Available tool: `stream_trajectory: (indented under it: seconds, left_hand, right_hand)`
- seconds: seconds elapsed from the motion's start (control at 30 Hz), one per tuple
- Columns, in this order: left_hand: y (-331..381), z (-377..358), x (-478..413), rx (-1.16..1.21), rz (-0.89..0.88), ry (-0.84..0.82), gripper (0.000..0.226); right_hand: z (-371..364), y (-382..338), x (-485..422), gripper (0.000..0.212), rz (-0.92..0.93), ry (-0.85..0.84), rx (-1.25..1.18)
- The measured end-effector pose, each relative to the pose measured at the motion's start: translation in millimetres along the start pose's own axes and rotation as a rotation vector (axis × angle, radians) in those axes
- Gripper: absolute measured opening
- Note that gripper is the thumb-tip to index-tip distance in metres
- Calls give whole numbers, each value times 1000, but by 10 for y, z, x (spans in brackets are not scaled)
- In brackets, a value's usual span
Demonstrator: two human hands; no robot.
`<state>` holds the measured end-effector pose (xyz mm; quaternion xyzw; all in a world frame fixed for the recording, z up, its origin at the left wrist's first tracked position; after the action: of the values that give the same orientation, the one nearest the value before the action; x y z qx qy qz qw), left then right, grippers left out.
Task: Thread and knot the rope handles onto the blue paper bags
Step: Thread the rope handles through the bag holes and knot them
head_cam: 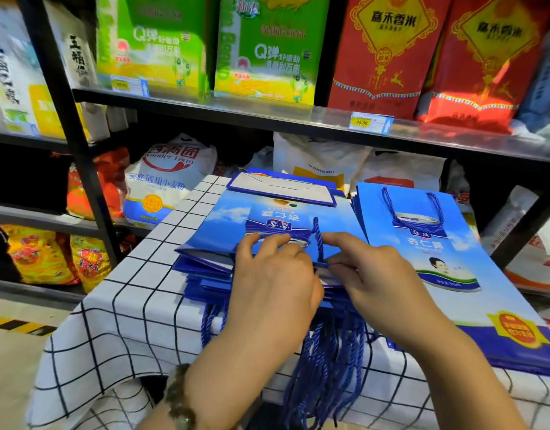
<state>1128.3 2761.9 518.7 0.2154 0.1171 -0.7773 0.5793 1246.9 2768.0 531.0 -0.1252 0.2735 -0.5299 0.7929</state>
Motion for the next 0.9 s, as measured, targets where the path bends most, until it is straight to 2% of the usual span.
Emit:
stream_trajectory:
  seconds: [0.07, 0.13, 0.23, 0.3, 0.33, 0.53, 0.67, 0.77, 0.9]
  left_hand:
    - [-16, 47, 21, 73, -25, -89, 26]
    - [-81, 54, 43, 185, -39, -115, 29]
    - [-204, 103, -14, 422, 47, -184, 39]
    - [-244, 142, -98, 506, 121, -151, 21]
    - [-237, 141, -149, 495, 146, -152, 10]
    - [-105, -7, -352, 287, 134, -301, 41]
    - [-80, -2, -409, 291, 81, -355, 35]
    - [-83, -14, -410, 277, 100, -285, 30]
    - [-312, 20, -484, 264, 265, -105, 32]
  right_hand:
    - [4, 30, 24, 34, 13, 48, -17]
    - [11, 92, 58, 21, 19, 98, -73]
    - [-27, 141, 112, 9, 49, 134, -125]
    - [-50, 130, 139, 17, 78, 179, -147]
    - [-56, 124, 148, 20, 91, 201, -167]
    - [-97, 168, 181, 23, 86, 218, -208]
    - [-119, 206, 194, 19, 81, 212, -220]
    - [-111, 216, 202, 18, 69, 223, -241]
    - [-124, 223, 199, 17, 73, 215, -247]
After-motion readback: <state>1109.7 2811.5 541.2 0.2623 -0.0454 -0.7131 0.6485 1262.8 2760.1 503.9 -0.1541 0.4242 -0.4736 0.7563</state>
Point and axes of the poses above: each hand's wrist, its own x-axis away from the middle knuckle, its own z-axis out of the back of the hand, y = z × x, the point moved 4 cm from there along -x, towards the middle knuckle, and after that the axes turned 10 degrees about -x, right-handed, at the moved point
